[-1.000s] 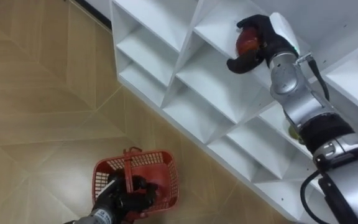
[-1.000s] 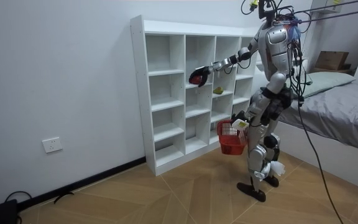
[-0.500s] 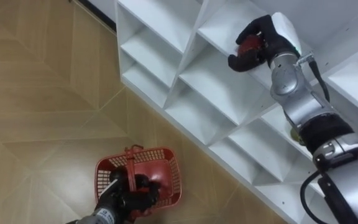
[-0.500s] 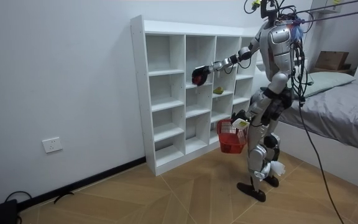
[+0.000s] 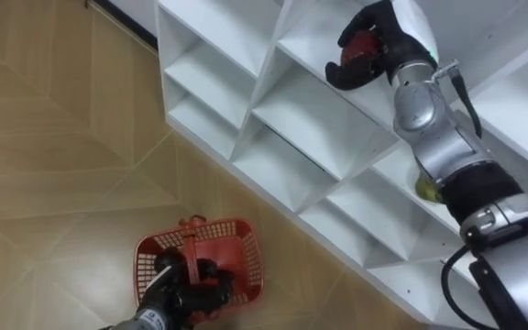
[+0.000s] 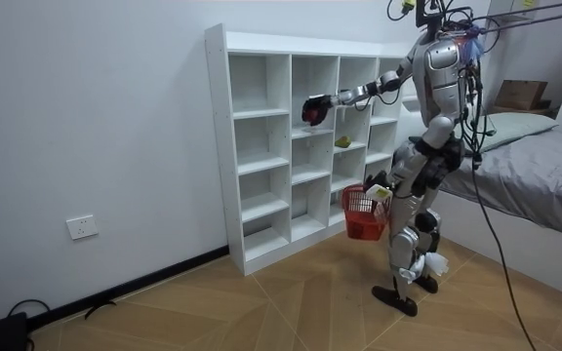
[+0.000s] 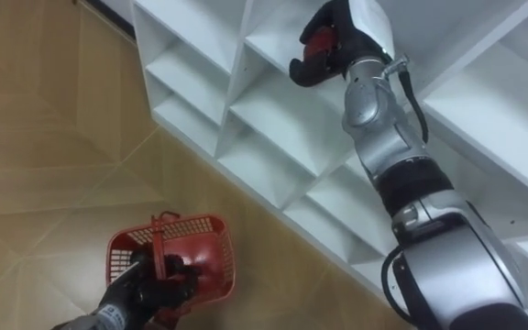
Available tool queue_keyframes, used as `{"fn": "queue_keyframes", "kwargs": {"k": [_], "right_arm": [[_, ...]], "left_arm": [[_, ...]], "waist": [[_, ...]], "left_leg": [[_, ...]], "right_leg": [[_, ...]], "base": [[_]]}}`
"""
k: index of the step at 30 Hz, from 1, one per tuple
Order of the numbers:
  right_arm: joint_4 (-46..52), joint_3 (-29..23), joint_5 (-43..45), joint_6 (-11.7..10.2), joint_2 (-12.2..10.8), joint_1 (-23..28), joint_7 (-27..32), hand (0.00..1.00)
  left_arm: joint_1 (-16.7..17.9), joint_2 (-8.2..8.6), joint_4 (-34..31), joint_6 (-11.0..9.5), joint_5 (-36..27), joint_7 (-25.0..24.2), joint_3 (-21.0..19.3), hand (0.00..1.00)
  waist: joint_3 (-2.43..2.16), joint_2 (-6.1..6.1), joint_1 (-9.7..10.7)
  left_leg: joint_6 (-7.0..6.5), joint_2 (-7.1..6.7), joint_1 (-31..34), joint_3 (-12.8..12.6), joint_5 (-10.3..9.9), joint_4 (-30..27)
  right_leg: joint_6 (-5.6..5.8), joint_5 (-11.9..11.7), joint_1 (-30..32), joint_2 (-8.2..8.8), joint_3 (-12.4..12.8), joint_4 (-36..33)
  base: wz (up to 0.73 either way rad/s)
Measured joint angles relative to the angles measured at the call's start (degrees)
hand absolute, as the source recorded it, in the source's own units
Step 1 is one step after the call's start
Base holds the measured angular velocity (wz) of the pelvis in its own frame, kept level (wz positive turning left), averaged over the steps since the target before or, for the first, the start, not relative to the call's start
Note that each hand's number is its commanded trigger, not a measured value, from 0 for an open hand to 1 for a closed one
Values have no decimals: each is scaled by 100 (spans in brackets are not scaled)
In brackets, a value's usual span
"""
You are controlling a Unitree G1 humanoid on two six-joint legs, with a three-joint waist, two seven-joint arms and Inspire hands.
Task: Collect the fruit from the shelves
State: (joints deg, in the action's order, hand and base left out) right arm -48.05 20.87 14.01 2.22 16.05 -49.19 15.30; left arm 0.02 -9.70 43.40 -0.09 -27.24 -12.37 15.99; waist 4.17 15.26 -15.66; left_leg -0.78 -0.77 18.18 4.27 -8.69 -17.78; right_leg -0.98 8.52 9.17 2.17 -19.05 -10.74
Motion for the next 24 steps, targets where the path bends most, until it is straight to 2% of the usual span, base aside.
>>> {"fn": "queue_keyframes", "kwargs": {"k": [4,9,12,16,20,22,24], "right_arm": [[819,-31,7,31,-14,232,-23,100],[1421,-24,4,32,-41,418,-55,100],[2092,-23,-1,18,-58,751,-57,100],[2476,-23,83,-17,-77,1098,-111,100],[2599,-23,196,-2,-119,1556,-262,100],[2711,-23,195,34,-227,1683,-354,100],[2871,-15,189,15,-306,1800,-470,100]], "left_arm": [[170,4,-442,39,-6,83,64,100],[334,165,-870,168,-25,93,136,100],[336,182,-1006,183,-138,94,226,100],[326,246,-1099,208,-135,94,232,100],[315,247,-1203,258,-203,173,274,100],[292,247,-1206,258,-358,261,345,100],[238,259,-1216,256,-468,321,477,100]], "waist": [[-35,-33,150],[-190,-254,198],[-238,-343,295],[-260,-416,455],[-259,-461,578],[-266,-521,600],[-261,-619,705]], "left_leg": [[3,10,-71,-44,0,-16],[2,18,-435,-112,-1,71],[5,27,-613,-143,1,115],[8,35,-705,-197,4,150],[9,67,-751,-294,4,141],[8,86,-791,-368,3,158],[7,83,-876,-407,12,227]], "right_leg": [[-11,-12,-61,-15,25,-1],[-8,-14,-352,-10,132,12],[-8,-14,-508,-9,165,13],[-10,-16,-588,-8,190,6],[-24,-34,-596,-28,309,-13],[-26,-43,-595,-34,364,-18],[-26,-50,-633,-33,404,-19]], "base": [[-6],[-7],[-5],[-8],[-12],[-17],[-12]]}}
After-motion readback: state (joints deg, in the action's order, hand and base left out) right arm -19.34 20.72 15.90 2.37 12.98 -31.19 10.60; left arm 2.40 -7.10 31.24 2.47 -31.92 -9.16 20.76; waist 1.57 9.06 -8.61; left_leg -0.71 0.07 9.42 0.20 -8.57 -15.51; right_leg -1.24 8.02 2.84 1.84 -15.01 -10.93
